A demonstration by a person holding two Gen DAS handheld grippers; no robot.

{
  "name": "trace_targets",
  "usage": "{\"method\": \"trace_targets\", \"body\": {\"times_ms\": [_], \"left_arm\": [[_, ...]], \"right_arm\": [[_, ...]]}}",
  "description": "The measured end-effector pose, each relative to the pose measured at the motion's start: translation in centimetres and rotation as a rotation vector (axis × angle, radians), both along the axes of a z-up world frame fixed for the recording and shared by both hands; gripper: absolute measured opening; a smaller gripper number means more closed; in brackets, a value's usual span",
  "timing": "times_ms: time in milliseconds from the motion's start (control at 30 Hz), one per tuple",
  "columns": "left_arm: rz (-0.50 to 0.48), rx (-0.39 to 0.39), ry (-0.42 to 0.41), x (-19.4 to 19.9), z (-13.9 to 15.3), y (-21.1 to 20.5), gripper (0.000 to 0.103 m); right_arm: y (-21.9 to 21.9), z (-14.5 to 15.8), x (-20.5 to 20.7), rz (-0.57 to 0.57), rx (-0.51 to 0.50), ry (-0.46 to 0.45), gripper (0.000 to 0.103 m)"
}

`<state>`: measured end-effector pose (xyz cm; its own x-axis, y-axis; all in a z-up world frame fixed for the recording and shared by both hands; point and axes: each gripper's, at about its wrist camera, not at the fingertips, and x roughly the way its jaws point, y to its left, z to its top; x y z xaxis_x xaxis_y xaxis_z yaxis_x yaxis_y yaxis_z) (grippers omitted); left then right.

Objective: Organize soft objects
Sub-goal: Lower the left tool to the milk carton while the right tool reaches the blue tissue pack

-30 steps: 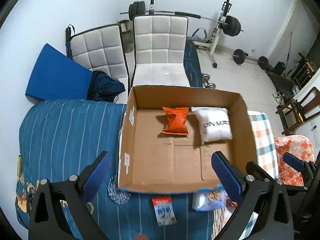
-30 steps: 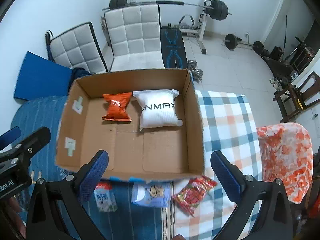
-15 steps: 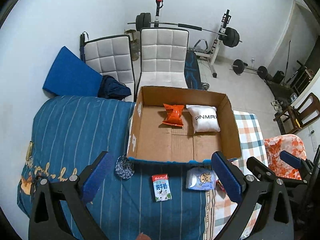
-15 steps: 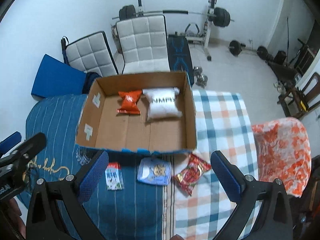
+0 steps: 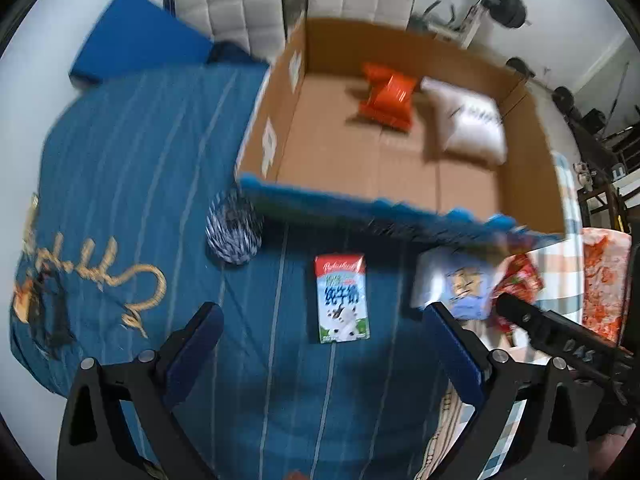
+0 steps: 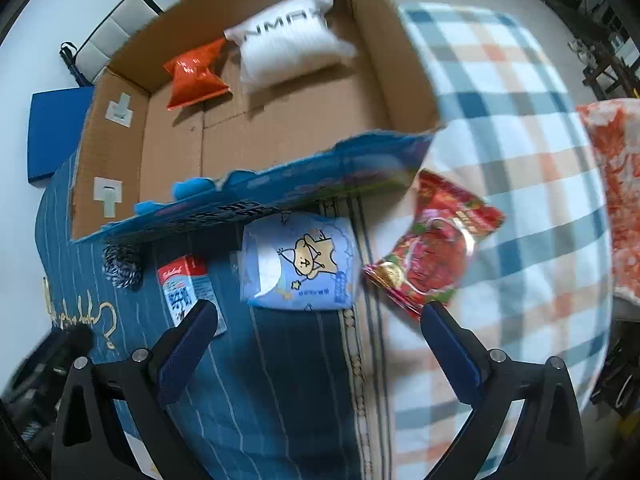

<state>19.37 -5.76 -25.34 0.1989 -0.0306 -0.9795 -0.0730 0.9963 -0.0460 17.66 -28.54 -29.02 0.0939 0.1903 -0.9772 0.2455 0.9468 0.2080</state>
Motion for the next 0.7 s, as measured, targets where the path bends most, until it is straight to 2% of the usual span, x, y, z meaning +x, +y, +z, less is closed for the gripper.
{"method": "trace_targets", "body": {"times_ms": [67,167,267,300,367,433,533,633,700], "left_arm": [[0.017,0.007,0.032,0.3,-1.8,0.3,0.102],[0.037,0.019,0.07,0.6,-4.0,0.9,0.102],[0.051,0.024,0.09,0.9,-5.5,1.3,0.102],[0.057,0.025,0.097,0.9,-5.9,1.5,0.102],[0.062,0.025,0.105,0.8,-6.4,1.6,0.102],[0.062,0.025,0.11,0.7,-6.7,1.7,0.102],[0.062,0.026,0.114,0.4,-7.0,1.8,0.102],[0.069,0.018,0.116,0.0,-7.0,2.1,0.102],[0.074,0.015,0.114,-0.3,-6.9,2.4,0.102]], "right_arm": [[0.2,-1.4,0.5,-0.012,0.006,0.006,0.095],[0.2,-3.6,1.5,-0.024,0.005,0.049,0.075],[-0.1,-6.3,1.8,-0.057,-0.006,0.117,0.052],[-0.2,-6.8,1.8,-0.068,0.001,0.131,0.039],[-0.4,-7.6,1.5,-0.095,0.029,0.15,0.028],[-0.5,-7.6,0.9,-0.12,0.051,0.147,0.022],[-0.2,-7.6,-0.9,-0.129,0.123,0.176,0.02],[1.0,-7.7,-2.9,-0.087,0.198,0.222,0.02],[2.0,-7.2,-3.8,-0.003,0.187,0.238,0.023]]}}
